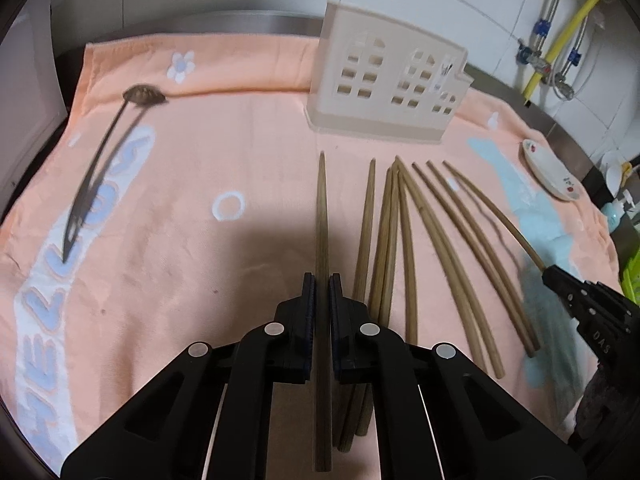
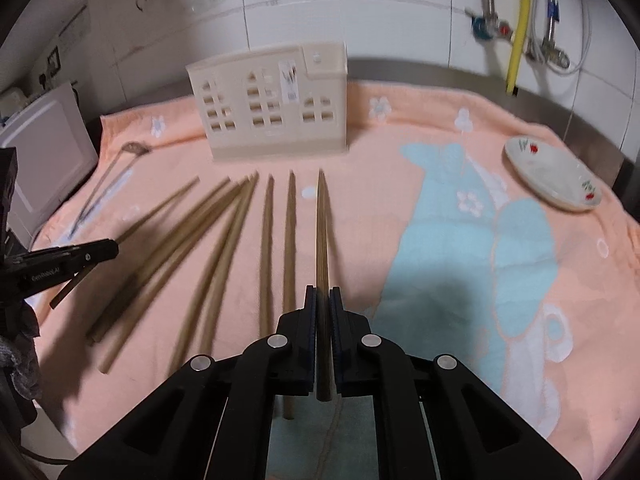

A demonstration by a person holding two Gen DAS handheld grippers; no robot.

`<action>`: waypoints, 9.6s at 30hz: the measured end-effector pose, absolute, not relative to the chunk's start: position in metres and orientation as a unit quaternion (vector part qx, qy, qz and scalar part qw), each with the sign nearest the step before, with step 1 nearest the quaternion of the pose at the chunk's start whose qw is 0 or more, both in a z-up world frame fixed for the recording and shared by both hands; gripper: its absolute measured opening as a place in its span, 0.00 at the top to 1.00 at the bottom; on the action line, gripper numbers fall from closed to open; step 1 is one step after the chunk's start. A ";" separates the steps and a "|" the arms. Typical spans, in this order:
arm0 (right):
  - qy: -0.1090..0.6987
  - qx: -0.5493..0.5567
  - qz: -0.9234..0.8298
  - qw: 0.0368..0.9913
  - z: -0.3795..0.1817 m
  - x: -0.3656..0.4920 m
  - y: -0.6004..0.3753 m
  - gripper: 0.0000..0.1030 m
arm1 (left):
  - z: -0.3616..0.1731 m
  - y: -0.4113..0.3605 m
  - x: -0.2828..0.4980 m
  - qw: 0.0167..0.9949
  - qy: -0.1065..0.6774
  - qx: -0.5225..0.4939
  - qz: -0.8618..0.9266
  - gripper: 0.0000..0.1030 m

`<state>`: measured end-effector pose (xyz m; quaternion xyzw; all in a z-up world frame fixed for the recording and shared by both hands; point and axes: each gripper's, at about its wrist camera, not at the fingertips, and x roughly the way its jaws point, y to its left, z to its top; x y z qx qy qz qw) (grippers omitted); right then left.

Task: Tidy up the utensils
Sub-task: 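Lift the chopstick with the left tool and carry it over the white holder, then open the left tool to drop the chopstick into the holder, then return the left tool to the remaining chopsticks, then close the left tool on another wooden chopstick and lift it, then carry the chopstick over the holder and open the left tool, then move the left tool back to the chopsticks on the towel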

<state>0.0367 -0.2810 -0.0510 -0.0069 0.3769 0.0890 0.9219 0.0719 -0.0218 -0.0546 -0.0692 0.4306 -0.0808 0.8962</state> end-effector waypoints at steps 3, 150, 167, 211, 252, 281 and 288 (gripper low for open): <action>0.354 -0.008 0.091 0.931 -0.034 0.033 -0.280 0.94 | -0.039 -0.019 0.066 0.904 0.412 -0.067 -0.089 0.94; 0.386 -0.015 0.103 0.917 -0.063 0.030 -0.276 0.73 | -0.075 -0.038 0.053 0.874 0.450 0.050 -0.176 0.84; 0.411 -0.021 0.115 0.904 -0.083 0.034 -0.268 0.85 | -0.081 -0.042 0.052 0.870 0.457 0.059 -0.176 0.84; 0.269 -0.049 0.150 0.950 0.057 0.075 -0.255 0.94 | 0.038 -0.033 0.074 0.922 0.325 0.011 -0.208 0.94; 0.248 -0.083 0.134 0.956 0.159 0.209 -0.249 0.94 | 0.177 -0.035 0.209 0.967 0.203 0.006 -0.156 0.95; 0.207 -0.065 0.152 0.964 0.147 0.106 -0.257 0.56 | 0.142 -0.022 0.136 0.960 0.231 0.018 -0.157 0.54; 0.217 -0.056 0.160 0.961 0.111 0.056 -0.257 0.55 | 0.105 -0.022 0.092 0.954 0.251 0.018 -0.163 0.53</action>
